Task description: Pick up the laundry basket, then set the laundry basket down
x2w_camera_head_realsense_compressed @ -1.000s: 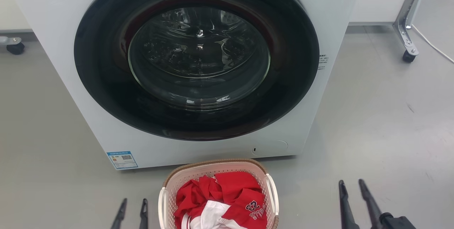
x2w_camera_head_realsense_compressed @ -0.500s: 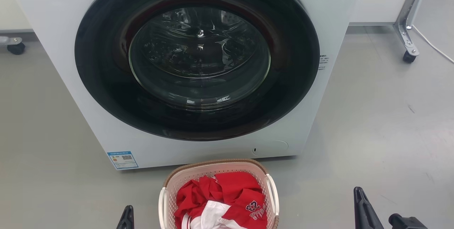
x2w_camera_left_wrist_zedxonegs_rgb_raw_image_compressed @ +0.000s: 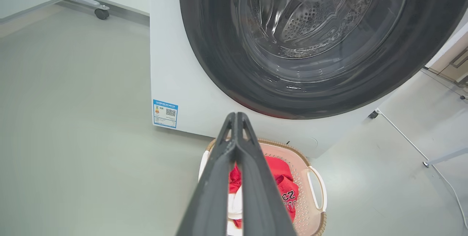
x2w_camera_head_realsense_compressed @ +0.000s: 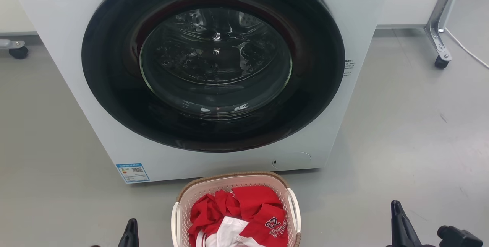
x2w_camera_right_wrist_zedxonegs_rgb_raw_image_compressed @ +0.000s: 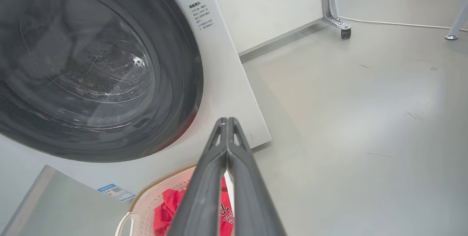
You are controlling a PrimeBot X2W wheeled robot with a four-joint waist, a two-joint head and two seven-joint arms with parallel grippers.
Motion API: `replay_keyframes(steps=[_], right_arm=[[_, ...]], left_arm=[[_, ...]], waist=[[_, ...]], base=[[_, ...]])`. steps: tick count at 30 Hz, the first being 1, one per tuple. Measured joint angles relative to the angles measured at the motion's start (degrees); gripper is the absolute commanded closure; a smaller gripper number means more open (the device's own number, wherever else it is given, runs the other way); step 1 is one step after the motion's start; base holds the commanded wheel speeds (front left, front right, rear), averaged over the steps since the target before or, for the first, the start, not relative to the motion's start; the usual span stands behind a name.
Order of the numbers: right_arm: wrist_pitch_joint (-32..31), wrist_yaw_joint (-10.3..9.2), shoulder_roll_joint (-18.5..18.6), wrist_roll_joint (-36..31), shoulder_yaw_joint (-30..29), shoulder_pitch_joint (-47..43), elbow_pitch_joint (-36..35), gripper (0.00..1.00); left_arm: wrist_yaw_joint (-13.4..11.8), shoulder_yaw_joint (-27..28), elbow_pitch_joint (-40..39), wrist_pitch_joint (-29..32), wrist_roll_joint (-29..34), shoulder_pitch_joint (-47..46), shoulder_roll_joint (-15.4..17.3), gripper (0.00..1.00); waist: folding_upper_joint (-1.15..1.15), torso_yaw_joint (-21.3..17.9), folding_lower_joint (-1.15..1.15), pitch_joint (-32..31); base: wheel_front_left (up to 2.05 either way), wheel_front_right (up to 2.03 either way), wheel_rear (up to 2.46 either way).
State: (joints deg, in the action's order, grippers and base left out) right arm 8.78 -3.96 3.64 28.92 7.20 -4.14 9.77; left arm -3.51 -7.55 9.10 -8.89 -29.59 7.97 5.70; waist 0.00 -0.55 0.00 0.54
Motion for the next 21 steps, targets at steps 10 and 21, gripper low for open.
replay_keyframes(steps=[10,21], right_arm=[[-2.2,1.54,-0.2,8.6,-2.1,1.3,1.1,1.0],[-4.7,3.11,-0.4,18.2,-4.4,2.7,2.0,1.0]], left_arm=[[1.1,1.8,1.3,2.3,-8.9,-1.8,-0.4,1.0],[3.1,3.7,2.2,4.8,-17.9,-3.4,-0.7,1.0]], waist=[[0.0,0.1,0.0,-0.1],[0.0,0.2,0.0,-0.1]], base=[[0.0,0.0,0.0],[0.0,0.0,0.0]])
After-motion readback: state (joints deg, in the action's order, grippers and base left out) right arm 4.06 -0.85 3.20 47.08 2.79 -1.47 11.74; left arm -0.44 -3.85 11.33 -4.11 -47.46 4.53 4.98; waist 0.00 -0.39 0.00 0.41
